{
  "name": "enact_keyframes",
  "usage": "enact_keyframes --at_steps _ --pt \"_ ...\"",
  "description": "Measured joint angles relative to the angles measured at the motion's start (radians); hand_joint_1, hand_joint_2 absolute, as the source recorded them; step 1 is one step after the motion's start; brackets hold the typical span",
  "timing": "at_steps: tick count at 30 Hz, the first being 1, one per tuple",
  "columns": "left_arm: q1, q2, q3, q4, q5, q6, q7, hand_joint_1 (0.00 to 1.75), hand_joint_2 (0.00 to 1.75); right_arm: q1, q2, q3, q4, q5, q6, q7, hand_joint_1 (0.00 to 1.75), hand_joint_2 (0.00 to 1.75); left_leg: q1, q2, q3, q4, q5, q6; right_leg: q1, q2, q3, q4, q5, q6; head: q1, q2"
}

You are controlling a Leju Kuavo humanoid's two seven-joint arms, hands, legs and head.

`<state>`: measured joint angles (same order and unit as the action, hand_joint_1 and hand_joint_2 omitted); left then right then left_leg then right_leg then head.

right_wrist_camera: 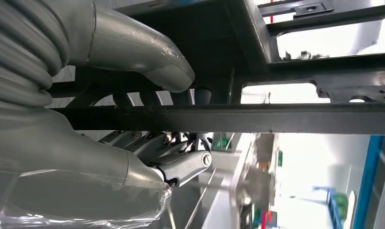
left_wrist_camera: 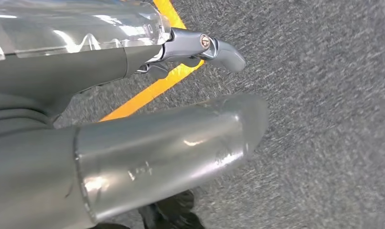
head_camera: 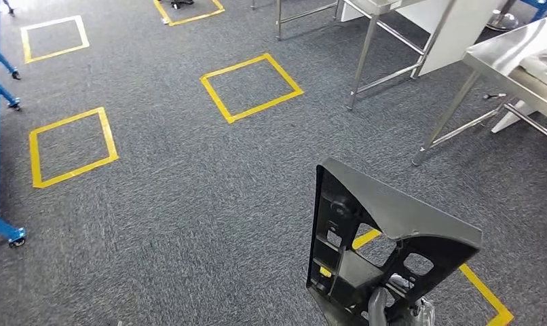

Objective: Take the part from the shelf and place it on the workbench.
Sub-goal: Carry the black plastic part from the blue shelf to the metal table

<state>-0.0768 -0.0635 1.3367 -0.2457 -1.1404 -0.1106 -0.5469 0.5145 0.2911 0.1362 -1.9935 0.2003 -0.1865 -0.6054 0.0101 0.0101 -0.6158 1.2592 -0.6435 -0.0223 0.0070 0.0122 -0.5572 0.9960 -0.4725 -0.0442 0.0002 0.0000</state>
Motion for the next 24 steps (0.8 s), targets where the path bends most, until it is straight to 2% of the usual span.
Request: enact_keyframes --at_steps 1,2,3,4,5,6,7,8,9,10,11,12,13,14,15,16,17,18,19,21,22,23,24 --pt "0.002 0.0 0.0 0.0 0.0 0.0 0.0 0.0 0.0 0.0 0.0 0.001 0.0 0.0 0.0 0.001 1.75 1.75 0.001 -0.003 -0.018 0.03 0.0 -0.003 0.0 0.015 0.0 0.002 0.0 0.0 0.0 0.0" --pt "0.002 0.0 0.0 0.0 0.0 0.0 0.0 0.0 0.0 0.0 0.0 0.001 0.001 0.0 0.0 0.002 1.75 1.75 0.003 -0.004 -0.02 0.024 0.02 -0.005 -0.001 0.029 0.001 0.005 -0.001 0.002 0.0 0.0" --pt "0.002 0.0 0.0 0.0 0.0 0.0 0.0 0.0 0.0 0.0 0.0 0.002 0.001 0.0 -0.001 0.002 1.75 1.75 0.005 -0.009 -0.003 -0.024 0.058 -0.007 -0.003 0.044 0.001 0.009 -0.004 0.005 -0.001 0.0" --pt "0.001 0.0 0.0 0.0 -0.001 0.0 0.0 0.0 0.0 0.0 0.0 0.002 0.001 0.0 -0.001 0.002 1.75 1.75 0.009 -0.026 0.024 -0.093 0.097 -0.008 -0.005 0.057 0.001 0.015 -0.007 0.009 -0.001 0.0" --pt "0.001 0.0 0.0 0.0 -0.001 0.0 0.0 0.0 0.0 0.0 0.0 0.003 0.002 0.0 -0.002 0.002 1.75 1.75 0.012 -0.053 0.05 -0.157 0.123 -0.01 -0.006 0.07 -0.003 0.024 -0.011 0.014 -0.001 0.0" --pt "0.001 0.0 0.0 0.0 -0.001 0.0 0.0 0.0 0.0 -0.001 0.0 0.004 0.002 0.0 -0.003 0.003 1.75 1.75 0.015 -0.076 0.067 -0.201 0.138 -0.009 -0.006 0.082 -0.009 0.032 -0.014 0.02 -0.002 0.0" --pt "0.002 0.0 0.0 0.0 -0.001 0.0 0.0 0.0 0.0 -0.002 0.0 0.004 0.002 0.0 -0.004 0.003 1.75 1.75 0.016 -0.094 0.074 -0.22 0.139 -0.006 -0.007 0.092 -0.015 0.038 -0.014 0.026 -0.001 0.0" --pt "0.002 0.0 0.0 0.0 -0.001 0.0 -0.001 0.0 0.0 -0.002 0.0 0.005 0.002 0.001 -0.005 0.004 1.75 1.75 0.014 -0.096 0.074 -0.222 0.136 -0.001 -0.008 0.104 -0.022 0.04 -0.012 0.032 -0.001 0.0" --pt "0.001 0.0 0.0 0.0 -0.001 0.0 -0.001 0.0 0.0 -0.002 0.0 0.006 0.002 0.001 -0.006 0.005 1.75 1.75 0.014 -0.085 0.074 -0.222 0.138 0.005 -0.009 0.115 -0.026 0.039 -0.01 0.038 -0.001 0.0" --pt "0.0 -0.001 0.0 0.0 -0.001 0.0 -0.001 0.0 0.0 -0.001 0.0 0.007 0.002 0.001 -0.008 0.005 1.75 1.75 0.014 -0.073 0.075 -0.226 0.142 0.012 -0.01 0.113 -0.029 0.042 -0.01 0.043 -0.001 0.0" --pt "-0.002 -0.001 0.0 0.0 -0.001 -0.001 -0.002 0.0 0.0 -0.001 -0.001 0.007 0.002 0.001 -0.01 0.006 1.75 1.75 0.015 -0.06 0.075 -0.23 0.145 0.019 -0.01 0.095 -0.036 0.054 -0.019 0.049 0.002 0.0" --pt "-0.002 -0.002 0.0 0.0 -0.001 -0.001 -0.002 0.0 0.0 -0.003 -0.001 0.008 0.002 0.001 -0.012 0.006 1.75 1.75 0.016 -0.046 0.076 -0.234 0.147 0.026 -0.009 0.066 -0.053 0.086 -0.04 0.054 0.005 0.0" --pt "-0.002 -0.002 0.0 0.0 -0.001 -0.001 -0.003 0.0 0.0 -0.004 -0.001 0.009 0.002 0.001 -0.012 0.006 1.75 1.75 0.015 -0.032 0.076 -0.236 0.147 0.031 -0.01 0.033 -0.078 0.138 -0.069 0.059 0.008 0.0" --pt "0.0 -0.002 0.0 0.0 -0.001 -0.001 -0.003 0.0 0.0 -0.006 -0.002 0.01 0.002 0.002 -0.013 0.006 1.75 1.75 0.013 -0.017 0.076 -0.236 0.146 0.034 -0.011 0.009 -0.111 0.204 -0.103 0.063 0.011 0.0" --pt "0.002 -0.002 0.0 0.0 -0.001 -0.001 -0.003 0.0 0.0 -0.006 -0.002 0.01 0.002 0.002 -0.013 0.007 1.75 1.75 0.012 -0.002 0.075 -0.236 0.145 0.036 -0.013 -0.001 -0.143 0.267 -0.128 0.067 0.012 0.0" --pt "0.003 -0.002 0.0 0.0 -0.001 -0.001 -0.003 0.0 0.0 -0.006 -0.002 0.01 0.002 0.002 -0.014 0.007 1.75 1.75 0.011 0.013 0.076 -0.236 0.144 0.036 -0.016 -0.005 -0.163 0.306 -0.136 0.069 0.012 0.0" --pt "0.002 -0.002 0.0 0.0 -0.001 -0.001 -0.003 0.0 0.0 -0.006 -0.003 0.01 0.002 0.002 -0.015 0.008 1.75 1.75 0.011 0.026 0.077 -0.236 0.142 0.036 -0.018 -0.008 -0.164 0.309 -0.125 0.07 0.012 0.0" --pt "0.001 -0.002 0.0 0.0 -0.001 -0.001 -0.003 0.0 0.0 -0.005 -0.003 0.01 0.003 0.002 -0.016 0.01 1.75 1.75 0.011 0.038 0.079 -0.236 0.14 0.035 -0.019 -0.013 -0.143 0.27 -0.097 0.07 0.012 0.0" --pt "0.0 -0.002 0.0 0.0 -0.001 -0.001 -0.003 0.0 0.0 -0.005 -0.004 0.01 0.003 0.002 -0.017 0.011 1.75 1.75 0.011 0.049 0.083 -0.236 0.138 0.032 -0.019 -0.024 -0.106 0.203 -0.061 0.067 0.012 0.0" --pt "-0.001 -0.002 0.0 0.0 -0.001 -0.001 -0.004 0.0 0.0 -0.006 -0.004 0.011 0.002 0.002 -0.018 0.014 1.75 1.75 0.009 0.067 0.091 -0.236 0.132 0.024 -0.01 -0.06 -0.037 0.076 -0.02 0.056 0.012 0.0" --pt "-0.001 -0.003 0.0 0.0 -0.001 -0.001 -0.004 0.0 0.0 -0.007 -0.004 0.012 0.002 0.002 -0.018 0.014 1.75 1.75 0.008 0.075 0.093 -0.236 0.129 0.019 -0.005 -0.071 -0.021 0.044 -0.015 0.05 0.012 0.0" --pt "-0.002 -0.003 0.0 0.0 -0.001 -0.001 -0.004 0.0 0.0 -0.006 -0.004 0.012 0.002 0.003 -0.018 0.015 1.75 1.75 0.007 0.083 0.096 -0.238 0.127 0.014 -0.001 -0.073 -0.019 0.034 -0.019 0.045 0.012 0.0" --pt "-0.004 -0.004 0.0 0.0 -0.001 -0.001 -0.004 0.0 0.0 -0.005 -0.005 0.012 0.002 0.003 -0.018 0.016 1.75 1.75 0.006 0.091 0.1 -0.24 0.126 0.008 0.0 -0.061 -0.02 0.031 -0.017 0.041 0.012 0.0"
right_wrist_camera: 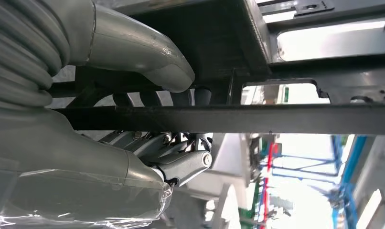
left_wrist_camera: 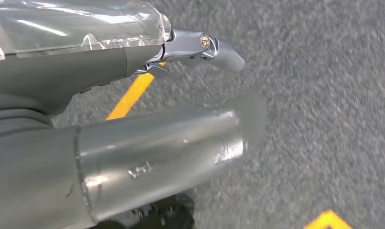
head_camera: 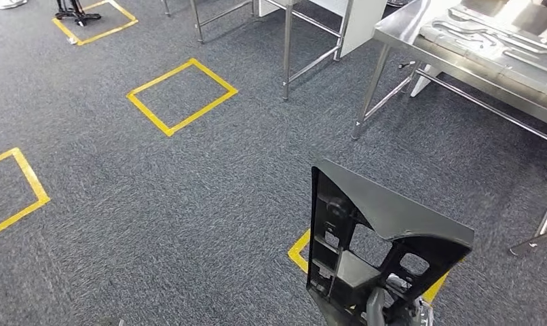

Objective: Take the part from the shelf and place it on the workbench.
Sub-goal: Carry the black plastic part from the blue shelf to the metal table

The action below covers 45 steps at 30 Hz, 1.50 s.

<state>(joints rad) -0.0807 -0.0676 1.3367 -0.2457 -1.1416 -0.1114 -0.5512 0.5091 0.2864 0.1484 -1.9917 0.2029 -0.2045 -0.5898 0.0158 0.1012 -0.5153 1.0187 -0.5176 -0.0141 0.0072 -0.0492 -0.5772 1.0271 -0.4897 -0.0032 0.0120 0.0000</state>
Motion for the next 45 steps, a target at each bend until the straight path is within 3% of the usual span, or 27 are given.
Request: enact_keyframes --at_steps 1,3,5,6,7,8,9,11,12,13,15,16,18,20,22,23,24,26,28,30,33,36,38,40,42,43,45 --pt "-0.002 -0.001 0.0 0.0 0.0 0.0 0.0 0.0 0.0 0.001 0.0 0.0 -0.001 0.0 0.0 0.001 1.75 1.75 0.001 0.001 0.004 0.0 -0.003 -0.006 -0.003 0.01 0.002 -0.005 0.003 -0.005 -0.001 0.0" --pt "-0.004 -0.002 0.0 0.0 0.0 0.0 -0.001 0.0 0.0 0.002 0.0 0.001 -0.003 0.0 -0.001 0.002 1.75 1.75 0.003 -0.033 -0.005 0.033 -0.03 -0.014 -0.01 0.029 0.01 -0.019 0.01 -0.017 -0.002 0.0" --pt "-0.002 -0.002 0.0 0.0 0.0 0.0 -0.001 0.0 0.0 0.001 -0.001 0.004 -0.004 0.0 -0.002 0.003 1.75 1.75 0.005 -0.081 -0.058 0.148 -0.091 -0.019 -0.013 0.048 0.015 -0.023 0.012 -0.026 -0.006 0.0" --pt "0.001 -0.001 0.0 0.0 0.0 0.0 -0.001 0.0 0.0 0.0 -0.001 0.005 -0.004 0.0 -0.002 0.003 1.75 1.75 0.005 -0.09 -0.094 0.218 -0.119 -0.02 -0.012 0.06 0.016 -0.022 0.011 -0.027 -0.007 0.0" --pt "0.003 -0.001 0.0 0.0 0.0 0.0 -0.001 0.0 0.0 0.0 -0.001 0.005 -0.004 0.0 -0.002 0.003 1.75 1.75 0.005 -0.094 -0.124 0.27 -0.131 -0.022 -0.011 0.073 0.017 -0.022 0.01 -0.028 -0.008 0.0" --pt "0.005 -0.001 0.0 0.0 0.0 0.0 -0.001 0.0 0.0 0.001 -0.001 0.005 -0.004 0.0 -0.002 0.004 1.75 1.75 0.005 -0.095 -0.138 0.286 -0.122 -0.022 -0.01 0.087 0.018 -0.02 0.009 -0.028 -0.008 0.0" --pt "0.005 -0.001 0.0 0.0 0.0 0.0 -0.001 0.0 0.0 0.001 -0.001 0.005 -0.003 0.0 -0.002 0.004 1.75 1.75 0.006 -0.097 -0.133 0.262 -0.092 -0.022 -0.011 0.101 0.02 -0.018 0.007 -0.027 -0.008 0.0" --pt "0.006 -0.001 0.0 0.0 0.0 0.0 0.0 0.0 0.0 0.001 -0.001 0.006 -0.003 0.0 -0.002 0.004 1.75 1.75 0.008 -0.118 -0.083 0.135 -0.013 -0.019 -0.012 0.127 0.025 -0.01 0.0 -0.021 -0.009 0.0" --pt "0.005 -0.001 0.0 0.0 0.0 0.0 0.0 0.0 0.0 0.0 -0.001 0.006 -0.004 0.0 -0.003 0.005 1.75 1.75 0.009 -0.132 -0.06 0.075 0.01 -0.016 -0.011 0.137 0.024 -0.003 -0.005 -0.017 -0.009 0.0" --pt "0.005 -0.001 0.0 0.0 0.0 0.0 0.0 0.0 0.0 0.001 -0.001 0.007 -0.004 0.002 -0.006 0.005 1.75 1.75 0.009 -0.144 -0.047 0.037 0.02 -0.012 -0.011 0.146 0.02 0.002 -0.007 -0.012 -0.01 0.0" --pt "0.002 -0.001 0.0 0.0 0.0 0.0 0.0 0.0 0.0 0.002 -0.001 0.007 -0.005 0.008 -0.012 0.005 1.75 1.75 0.006 -0.148 -0.041 0.02 0.018 -0.001 -0.011 0.157 0.013 0.005 -0.007 -0.001 -0.011 0.0" --pt "0.0 -0.002 0.0 0.0 0.0 0.0 0.0 0.0 0.0 0.003 -0.002 0.008 -0.005 0.011 -0.014 0.005 1.75 1.75 0.006 -0.144 -0.041 0.019 0.02 0.005 -0.012 0.159 0.012 0.004 -0.008 0.004 -0.011 0.0" --pt "-0.003 -0.003 0.0 0.0 0.0 0.0 0.0 0.0 0.0 0.003 -0.002 0.008 -0.006 0.014 -0.017 0.006 1.75 1.75 0.009 -0.136 -0.037 0.012 0.025 0.019 -0.011 0.125 0.004 0.025 -0.025 0.014 -0.006 0.0" --pt "0.0 -0.003 0.0 0.0 0.0 0.0 -0.001 0.0 0.0 0.001 -0.003 0.008 -0.007 0.016 -0.019 0.006 1.75 1.75 0.009 -0.124 -0.035 0.008 0.027 0.028 -0.012 0.075 -0.044 0.124 -0.08 0.023 0.0 0.0" --pt "0.005 -0.003 0.0 0.0 0.0 0.0 -0.001 0.0 0.0 0.0 -0.005 0.009 -0.007 0.016 -0.023 0.008 1.75 1.75 0.008 -0.111 -0.036 0.008 0.025 0.031 -0.016 0.058 -0.108 0.248 -0.129 0.028 0.002 0.0" --pt "0.006 -0.003 0.0 0.0 0.0 0.0 -0.001 0.0 0.0 0.0 -0.006 0.01 -0.007 0.016 -0.025 0.01 1.75 1.75 0.007 -0.106 -0.035 0.008 0.024 0.031 -0.018 0.056 -0.123 0.273 -0.128 0.029 0.002 0.0" --pt "0.006 -0.003 0.0 0.0 0.0 0.0 -0.001 0.0 0.0 0.0 -0.007 0.011 -0.007 0.016 -0.028 0.011 1.75 1.75 0.007 -0.102 -0.034 0.008 0.023 0.03 -0.019 0.055 -0.12 0.262 -0.109 0.029 0.002 0.0" --pt "0.005 -0.004 0.0 0.0 -0.001 0.0 -0.001 0.0 0.0 0.0 -0.01 0.013 -0.007 0.016 -0.032 0.013 1.75 1.75 0.006 -0.098 -0.028 0.007 0.021 0.027 -0.017 0.053 -0.06 0.138 -0.038 0.019 0.002 0.0" --pt "0.004 -0.007 0.0 0.0 -0.001 0.0 -0.002 0.0 0.0 -0.001 -0.012 0.017 -0.008 0.016 -0.035 0.015 1.75 1.75 0.004 -0.095 -0.026 0.008 0.017 0.019 -0.01 0.048 -0.004 0.022 0.002 0.005 0.002 0.0" --pt "0.004 -0.01 0.0 0.0 -0.001 0.0 -0.002 0.0 0.0 -0.001 -0.013 0.02 -0.008 0.015 -0.035 0.016 1.75 1.75 0.004 -0.093 -0.025 0.005 0.017 0.008 -0.003 0.047 0.005 -0.001 0.001 -0.002 0.002 0.0" --pt "0.003 -0.011 0.0 0.0 -0.001 -0.001 -0.003 0.0 0.0 -0.001 -0.014 0.023 -0.008 0.015 -0.036 0.017 1.75 1.75 0.004 -0.092 -0.026 0.019 0.003 -0.007 -0.009 0.049 0.015 -0.022 0.011 -0.015 0.001 0.0" --pt "0.003 -0.01 0.0 0.0 -0.001 -0.001 -0.003 0.0 0.0 -0.002 -0.014 0.025 -0.008 0.013 -0.036 0.017 1.75 1.75 0.006 -0.094 -0.098 0.175 -0.082 -0.015 -0.011 0.049 0.024 -0.033 0.014 -0.027 -0.002 0.0" --pt "0.005 -0.01 0.0 0.0 -0.001 -0.001 -0.003 0.0 0.0 -0.001 -0.016 0.026 -0.007 0.012 -0.035 0.019 1.75 1.75 0.006 -0.094 -0.148 0.271 -0.109 -0.019 -0.009 0.051 0.024 -0.029 0.011 -0.029 -0.003 0.0" --pt "0.006 -0.009 0.0 0.0 -0.001 -0.001 -0.003 0.0 0.0 -0.001 -0.017 0.026 -0.007 0.004 -0.031 0.022 1.75 1.75 0.007 -0.097 -0.13 0.222 -0.059 -0.019 -0.008 0.06 0.026 -0.024 0.006 -0.026 -0.003 0.0" --pt "0.006 -0.009 0.0 0.0 -0.001 -0.001 -0.003 0.0 0.0 -0.002 -0.018 0.027 -0.007 -0.007 -0.024 0.024 1.75 1.75 0.006 -0.122 -0.069 0.087 0.004 -0.014 -0.008 0.074 0.026 -0.013 -0.001 -0.018 -0.002 0.0" --pt "0.006 -0.009 0.0 0.0 -0.001 -0.001 -0.003 0.0 0.0 -0.003 -0.019 0.027 -0.007 -0.011 -0.022 0.024 1.75 1.75 0.005 -0.132 -0.046 0.041 0.019 -0.009 -0.008 0.08 0.024 -0.008 -0.003 -0.013 -0.003 0.0" --pt "0.007 -0.008 0.0 0.0 -0.001 -0.001 -0.004 0.0 0.0 -0.004 -0.02 0.029 -0.007 -0.016 -0.019 0.025 1.75 1.75 0.001 -0.136 -0.033 0.014 0.019 0.001 -0.008 0.092 0.018 -0.004 -0.003 -0.003 -0.003 0.0"
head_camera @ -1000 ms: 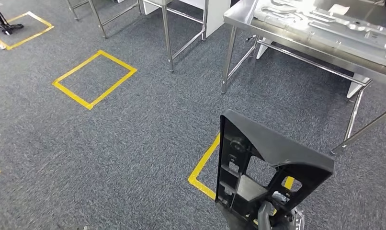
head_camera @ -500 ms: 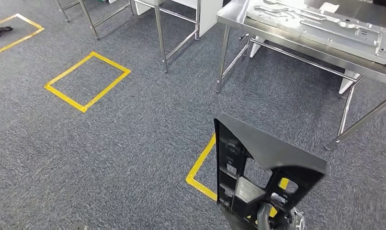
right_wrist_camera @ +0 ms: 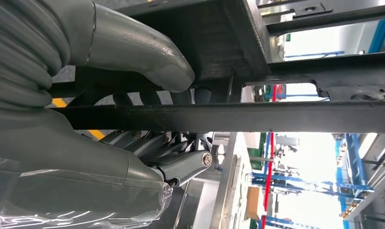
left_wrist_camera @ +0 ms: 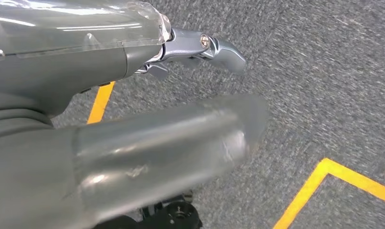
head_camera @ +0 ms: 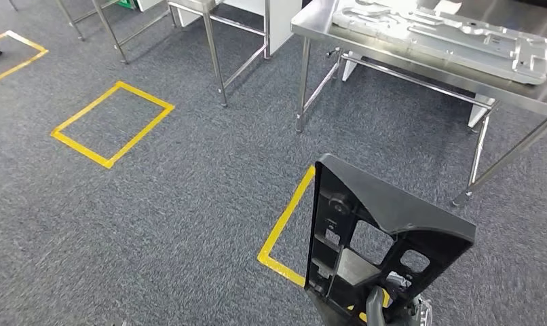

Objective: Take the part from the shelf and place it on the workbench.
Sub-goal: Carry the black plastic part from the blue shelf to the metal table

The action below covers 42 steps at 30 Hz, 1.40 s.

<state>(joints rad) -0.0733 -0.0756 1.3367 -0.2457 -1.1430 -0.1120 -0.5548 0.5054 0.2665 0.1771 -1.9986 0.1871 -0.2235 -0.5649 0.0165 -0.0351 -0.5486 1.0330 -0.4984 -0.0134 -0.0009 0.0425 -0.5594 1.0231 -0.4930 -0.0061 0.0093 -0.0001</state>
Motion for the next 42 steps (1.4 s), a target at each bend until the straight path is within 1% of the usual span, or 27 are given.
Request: enact_keyframes --at_steps 1,3,5,7,8,9,10,11,13,15,17,18,20,22,23,24,25,27,29,32,34,36,38,39,40,41,42 --pt "0.0 0.0 0.0 0.0 0.0 0.0 0.0 0.0 0.0 0.0 -0.001 0.001 0.0 -0.001 0.001 0.0 1.75 1.75 0.0 0.008 0.0 -0.003 0.003 0.006 -0.001 0.006 -0.001 -0.001 0.002 0.005 0.0 0.0" --pt "-0.003 -0.001 0.0 0.0 0.0 0.0 -0.001 0.0 0.0 0.001 -0.002 0.001 0.0 -0.002 0.001 0.0 1.75 1.75 0.003 0.024 0.003 -0.011 0.008 0.019 -0.002 0.0 -0.007 0.013 -0.008 0.015 0.002 0.0" --pt "-0.005 -0.002 0.0 0.0 0.0 0.0 -0.001 0.0 0.0 0.0 -0.002 0.001 -0.001 -0.002 0.001 0.0 1.75 1.75 0.006 0.042 0.004 -0.017 0.011 0.03 -0.004 -0.021 -0.045 0.095 -0.059 0.026 0.006 0.0" --pt "-0.003 -0.002 0.0 0.0 0.0 0.0 -0.002 0.0 0.0 0.0 -0.003 0.001 0.0 -0.002 0.002 0.0 1.75 1.75 0.005 0.061 0.003 -0.017 0.009 0.034 -0.007 -0.032 -0.111 0.225 -0.118 0.034 0.008 0.0" --pt "-0.003 -0.002 0.0 0.0 0.0 0.0 -0.002 0.0 0.0 0.0 -0.004 0.001 0.0 -0.002 0.002 0.0 1.75 1.75 0.005 0.07 0.003 -0.017 0.008 0.034 -0.009 -0.034 -0.134 0.267 -0.128 0.036 0.008 0.0" --pt "-0.003 -0.002 0.0 0.0 0.0 0.0 -0.002 0.0 0.0 0.0 -0.006 0.001 0.001 -0.002 0.002 0.0 1.75 1.75 0.005 0.08 0.005 -0.016 0.007 0.033 -0.011 -0.036 -0.14 0.276 -0.119 0.037 0.008 0.0" --pt "-0.004 -0.002 0.0 0.0 -0.001 0.0 -0.002 0.0 0.0 0.0 -0.007 0.001 0.002 -0.002 0.002 0.0 1.75 1.75 0.005 0.088 0.007 -0.016 0.005 0.031 -0.012 -0.04 -0.126 0.244 -0.091 0.037 0.008 0.0" --pt "-0.004 -0.002 0.0 0.0 -0.002 0.0 -0.002 0.0 0.0 0.0 -0.008 0.001 0.002 -0.002 0.003 0.0 1.75 1.75 0.004 0.097 0.011 -0.017 0.003 0.029 -0.012 -0.051 -0.094 0.18 -0.053 0.034 0.008 0.0" --pt "-0.005 -0.002 0.0 0.0 -0.002 0.0 -0.003 0.0 0.0 -0.002 -0.008 0.001 0.002 -0.002 0.004 0.0 1.75 1.75 0.002 0.113 0.019 -0.017 -0.002 0.021 -0.004 -0.094 -0.026 0.046 -0.003 0.021 0.008 0.0" --pt "-0.006 -0.003 0.0 0.0 -0.002 -0.001 -0.004 0.0 0.0 -0.004 -0.009 0.002 0.001 -0.002 0.005 -0.001 1.75 1.75 -0.001 0.128 0.026 -0.019 -0.007 0.011 0.005 -0.113 -0.004 -0.004 0.004 0.009 0.008 0.0" --pt "-0.009 -0.003 0.0 0.0 -0.002 -0.001 -0.005 0.0 0.0 -0.004 -0.009 0.002 0.001 -0.002 0.006 -0.001 1.75 1.75 -0.002 0.143 0.033 -0.023 -0.01 0.0 0.005 -0.09 -0.005 -0.009 0.007 0.0 0.007 0.0" --pt "-0.011 -0.003 0.0 0.0 -0.002 -0.001 -0.005 0.0 0.0 -0.003 -0.009 0.002 0.001 -0.002 0.006 -0.001 1.75 1.75 -0.001 0.137 0.035 -0.021 -0.016 -0.006 0.002 -0.08 -0.002 -0.015 0.01 -0.005 0.006 0.0" --pt "-0.013 -0.003 0.0 0.0 -0.002 -0.002 -0.005 0.0 0.0 -0.005 -0.009 0.003 0.002 -0.003 0.006 0.0 1.75 1.75 0.0 0.096 0.014 0.032 -0.054 -0.015 -0.003 -0.059 0.005 -0.026 0.017 -0.016 0.001 0.0" --pt "-0.009 -0.001 0.0 0.0 -0.002 -0.003 -0.006 0.0 0.0 -0.008 -0.01 0.005 0.002 -0.002 0.006 0.001 1.75 1.75 0.001 0.054 -0.046 0.156 -0.116 -0.017 -0.002 -0.04 0.005 -0.027 0.016 -0.024 -0.005 0.0" --pt "-0.006 0.0 0.0 0.0 -0.001 -0.003 -0.005 0.0 0.0 -0.008 -0.01 0.005 0.002 -0.001 0.004 0.001 1.75 1.75 0.001 0.047 -0.077 0.215 -0.135 -0.018 0.0 -0.031 0.006 -0.026 0.015 -0.027 -0.006 0.0" --pt "-0.004 0.0 0.0 0.0 -0.001 -0.003 -0.005 0.0 0.0 -0.008 -0.01 0.005 0.002 0.001 0.0 0.002 1.75 1.75 0.001 0.044 -0.096 0.248 -0.136 -0.018 0.001 -0.021 0.007 -0.024 0.014 -0.029 -0.006 0.0" --pt "-0.003 0.0 0.0 0.0 0.0 -0.003 -0.005 0.0 0.0 -0.008 -0.01 0.005 0.002 0.004 -0.003 0.002 1.75 1.75 0.001 0.043 -0.099 0.244 -0.116 -0.018 0.001 -0.012 0.009 -0.022 0.011 -0.029 -0.006 0.0" --pt "-0.004 0.001 0.0 0.0 0.0 -0.003 -0.005 0.0 0.0 -0.008 -0.01 0.006 0.002 0.01 -0.009 0.002 1.75 1.75 0.003 0.039 -0.059 0.135 -0.038 -0.016 0.001 0.0 0.014 -0.014 0.003 -0.026 -0.007 0.0" --pt "-0.006 0.003 0.0 0.0 0.001 -0.003 -0.005 0.0 0.0 -0.009 -0.01 0.009 0.002 0.014 -0.014 0.002 1.75 1.75 0.001 0.028 -0.017 0.029 0.005 -0.01 0.003 0.008 0.012 -0.002 -0.007 -0.016 -0.008 0.0" --pt "-0.007 0.003 0.0 0.0 0.001 -0.003 -0.004 0.0 0.0 -0.008 -0.01 0.014 0.002 0.016 -0.02 0.002 1.75 1.75 -0.002 0.023 -0.01 0.005 0.004 0.006 0.005 0.013 0.004 0.004 -0.01 -0.002 -0.009 0.0" --pt "-0.008 0.003 0.0 0.0 0.002 -0.004 -0.004 0.0 0.0 -0.009 -0.01 0.015 0.002 0.018 -0.024 0.002 1.75 1.75 0.002 0.027 -0.009 -0.002 0.008 0.019 0.004 0.003 -0.002 0.02 -0.024 0.007 -0.007 0.0" --pt "-0.008 0.004 0.0 0.0 0.002 -0.006 -0.005 0.0 0.0 -0.014 -0.01 0.019 0.002 0.021 -0.031 0.002 1.75 1.75 0.005 0.034 -0.006 -0.008 0.009 0.03 0.001 -0.019 -0.042 0.105 -0.074 0.018 -0.002 0.0" --pt "-0.007 0.006 0.0 0.0 0.003 -0.009 -0.006 0.0 0.0 -0.019 -0.01 0.023 0.006 0.026 -0.037 0.002 1.75 1.75 0.004 0.041 -0.006 -0.008 0.008 0.034 -0.004 -0.031 -0.108 0.23 -0.126 0.026 0.0 0.0" --pt "-0.007 0.006 0.0 0.0 0.003 -0.01 -0.006 0.0 0.0 -0.02 -0.011 0.025 0.008 0.027 -0.039 0.002 1.75 1.75 0.004 0.044 -0.005 -0.008 0.007 0.033 -0.007 -0.033 -0.13 0.266 -0.13 0.028 0.0 0.0" --pt "-0.007 0.007 0.0 0.0 0.003 -0.01 -0.006 0.0 0.0 -0.021 -0.011 0.027 0.01 0.029 -0.041 0.002 1.75 1.75 0.004 0.045 -0.004 -0.008 0.006 0.032 -0.01 -0.035 -0.134 0.268 -0.116 0.029 0.0 0.0" --pt "-0.007 0.007 0.0 0.0 0.003 -0.011 -0.006 0.0 0.0 -0.023 -0.012 0.029 0.013 0.031 -0.044 0.003 1.75 1.75 0.004 0.046 -0.001 -0.008 0.005 0.03 -0.012 -0.037 -0.119 0.231 -0.083 0.028 0.001 0.0" --pt "-0.008 0.008 0.0 0.0 0.003 -0.011 -0.006 0.0 0.0 -0.026 -0.013 0.033 0.015 0.033 -0.049 0.003 1.75 1.75 0.004 0.046 0.003 -0.008 0.003 0.028 -0.013 -0.04 -0.088 0.165 -0.043 0.025 0.001 0.0"
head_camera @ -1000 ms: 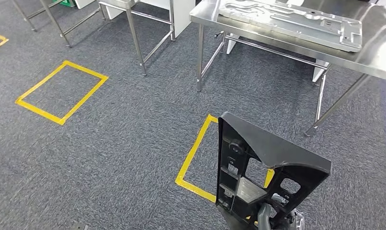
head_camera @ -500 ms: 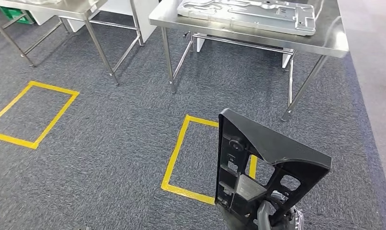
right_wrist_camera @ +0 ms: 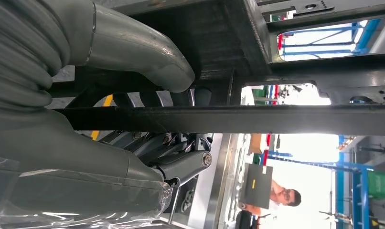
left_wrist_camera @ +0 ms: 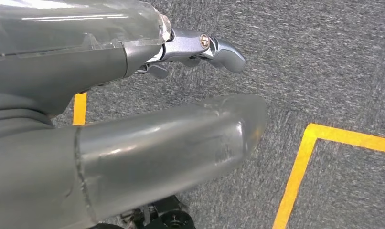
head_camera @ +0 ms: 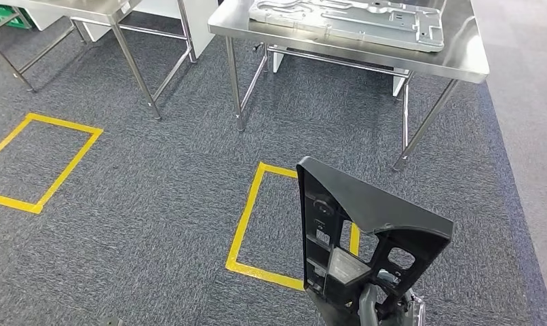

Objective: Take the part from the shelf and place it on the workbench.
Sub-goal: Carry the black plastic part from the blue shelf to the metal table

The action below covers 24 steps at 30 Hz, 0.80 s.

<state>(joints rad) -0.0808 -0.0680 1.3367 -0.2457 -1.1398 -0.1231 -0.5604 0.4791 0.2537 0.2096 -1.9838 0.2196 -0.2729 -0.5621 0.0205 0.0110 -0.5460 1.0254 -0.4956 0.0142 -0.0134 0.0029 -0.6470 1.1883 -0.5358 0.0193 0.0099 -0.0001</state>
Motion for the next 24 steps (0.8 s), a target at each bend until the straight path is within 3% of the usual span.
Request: enact_keyframes --at_steps 2,3,7,9,11,12,13,14,16,17,19,22,24 --pt "-0.001 0.001 0.0 0.0 0.002 -0.001 0.0 0.0 0.0 -0.016 -0.003 0.01 0.006 0.004 -0.014 0.001 1.75 1.75 -0.002 0.001 0.004 0.0 -0.004 -0.008 0.004 -0.007 0.057 -0.12 0.045 -0.008 0.0 0.0" --pt "-0.002 0.002 0.0 0.0 0.002 -0.002 0.0 0.0 0.0 -0.026 -0.004 0.016 0.009 0.006 -0.022 0.002 1.75 1.75 -0.003 0.002 0.004 0.0 -0.005 -0.013 0.007 -0.009 0.07 -0.15 0.051 -0.012 0.0 0.0" --pt "-0.008 0.009 0.0 0.0 0.0 -0.006 0.0 0.0 0.0 -0.066 -0.006 0.039 0.027 0.009 -0.052 0.007 1.75 1.75 -0.002 0.003 0.005 0.002 -0.012 -0.036 0.008 -0.003 0.078 -0.173 0.054 -0.03 -0.002 0.0" --pt "-0.009 0.013 0.0 0.0 -0.002 -0.007 0.0 0.0 0.0 -0.085 -0.007 0.049 0.034 0.012 -0.066 0.007 1.75 1.75 0.0 -0.001 -0.028 0.079 -0.055 -0.043 0.005 -0.004 0.087 -0.183 0.057 -0.043 -0.006 0.0" --pt "-0.009 0.015 0.0 0.0 -0.003 -0.007 0.0 0.0 0.0 -0.096 -0.01 0.06 0.037 0.014 -0.082 0.008 1.75 1.75 0.0 -0.003 -0.098 0.215 -0.114 -0.048 0.008 -0.003 0.089 -0.184 0.054 -0.05 -0.009 0.0" --pt "-0.008 0.016 0.0 0.0 -0.004 -0.007 0.0 0.0 0.0 -0.099 -0.013 0.064 0.037 0.015 -0.088 0.009 1.75 1.75 0.0 -0.003 -0.126 0.265 -0.126 -0.05 0.01 -0.002 0.09 -0.183 0.052 -0.052 -0.01 0.0" --pt "-0.008 0.016 0.0 0.0 -0.004 -0.008 0.0 0.0 0.0 -0.101 -0.015 0.067 0.037 0.015 -0.094 0.01 1.75 1.75 0.0 -0.003 -0.138 0.28 -0.117 -0.05 0.012 0.0 0.092 -0.182 0.05 -0.053 -0.01 0.0" --pt "-0.007 0.017 0.0 0.0 -0.005 -0.008 0.0 0.0 0.0 -0.105 -0.018 0.071 0.038 0.015 -0.099 0.011 1.75 1.75 0.0 -0.003 -0.13 0.252 -0.088 -0.049 0.012 0.002 0.096 -0.181 0.047 -0.053 -0.01 0.0" --pt "-0.007 0.018 0.0 0.0 -0.006 -0.009 -0.001 0.0 0.0 -0.113 -0.024 0.081 0.038 0.017 -0.112 0.014 1.75 1.75 -0.001 -0.005 -0.072 0.121 -0.013 -0.042 0.014 0.006 0.104 -0.177 0.038 -0.049 -0.01 0.0" --pt "-0.008 0.02 0.0 0.0 -0.007 -0.009 -0.002 0.0 0.0 -0.119 -0.026 0.086 0.037 0.018 -0.118 0.015 1.75 1.75 -0.003 -0.007 -0.045 0.061 0.009 -0.037 0.015 0.009 0.106 -0.173 0.034 -0.045 -0.01 0.0" --pt "-0.009 0.021 0.0 0.0 -0.008 -0.009 -0.003 0.0 0.0 -0.127 -0.031 0.094 0.037 0.02 -0.127 0.016 1.75 1.75 -0.007 -0.009 -0.024 0.01 0.013 -0.026 0.018 0.012 0.105 -0.166 0.03 -0.034 -0.01 0.0" --pt "-0.009 0.021 -0.001 0.0 -0.011 -0.01 -0.005 0.0 0.0 -0.132 -0.038 0.102 0.036 0.022 -0.136 0.017 1.75 1.75 -0.005 -0.009 -0.016 -0.002 0.01 -0.006 0.017 0.011 0.101 -0.144 0.029 -0.015 -0.009 0.0" --pt "-0.01 0.02 -0.002 0.0 -0.014 -0.01 -0.005 0.0 0.0 -0.14 -0.042 0.106 0.033 0.024 -0.143 0.018 1.75 1.75 -0.001 -0.008 -0.005 -0.007 0.009 0.004 0.014 0.008 0.07 -0.079 -0.007 -0.003 -0.004 0.0"
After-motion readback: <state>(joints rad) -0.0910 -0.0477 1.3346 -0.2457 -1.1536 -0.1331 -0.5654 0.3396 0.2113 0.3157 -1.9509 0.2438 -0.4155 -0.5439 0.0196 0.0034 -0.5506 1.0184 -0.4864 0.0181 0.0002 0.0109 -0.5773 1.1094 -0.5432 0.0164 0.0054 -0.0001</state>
